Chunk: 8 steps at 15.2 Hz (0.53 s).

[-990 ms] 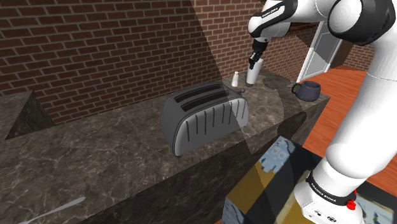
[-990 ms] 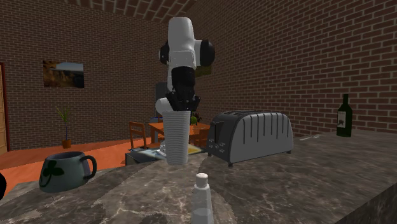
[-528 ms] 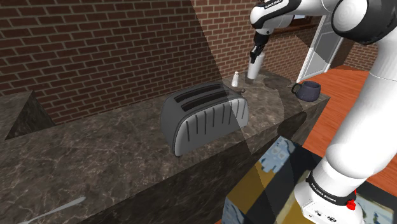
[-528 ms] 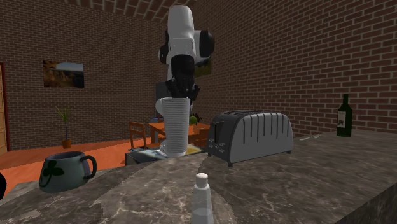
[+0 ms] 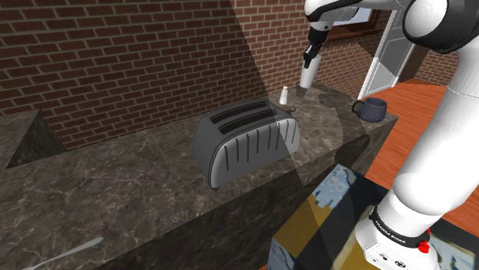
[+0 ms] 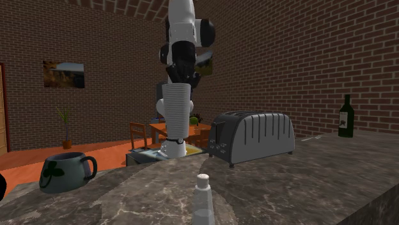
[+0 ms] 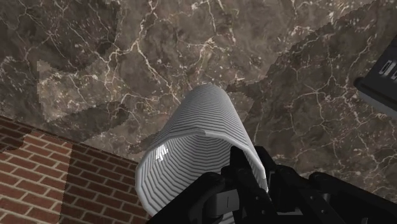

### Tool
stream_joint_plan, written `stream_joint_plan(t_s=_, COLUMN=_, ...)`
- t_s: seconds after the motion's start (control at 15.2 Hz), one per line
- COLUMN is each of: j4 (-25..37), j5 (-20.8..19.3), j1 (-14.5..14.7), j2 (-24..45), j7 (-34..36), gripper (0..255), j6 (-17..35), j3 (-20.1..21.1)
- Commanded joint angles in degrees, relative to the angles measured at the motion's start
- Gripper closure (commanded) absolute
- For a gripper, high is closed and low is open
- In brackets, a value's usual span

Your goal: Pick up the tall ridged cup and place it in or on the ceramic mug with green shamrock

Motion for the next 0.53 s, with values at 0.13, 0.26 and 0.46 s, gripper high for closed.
stream_joint_plan(t_s=0.13, j4=-0.7, j5=0.2, j1=-1.9, j2=-1.7, j7=-3.4, gripper=255, j6=-1.1, j3=-1.5)
stream_joint_plan(t_s=0.26, j4=-1.2, j5=0.5, j1=-3.2, j2=-2.5, j7=-5.9, gripper=255, j6=-1.5, j3=-2.5)
stream_joint_plan(t_s=0.46, j4=-1.4, j5=1.0, j1=-5.2, j2=-3.4, j7=-9.7, gripper=255, j6=-2.4, j3=-4.1)
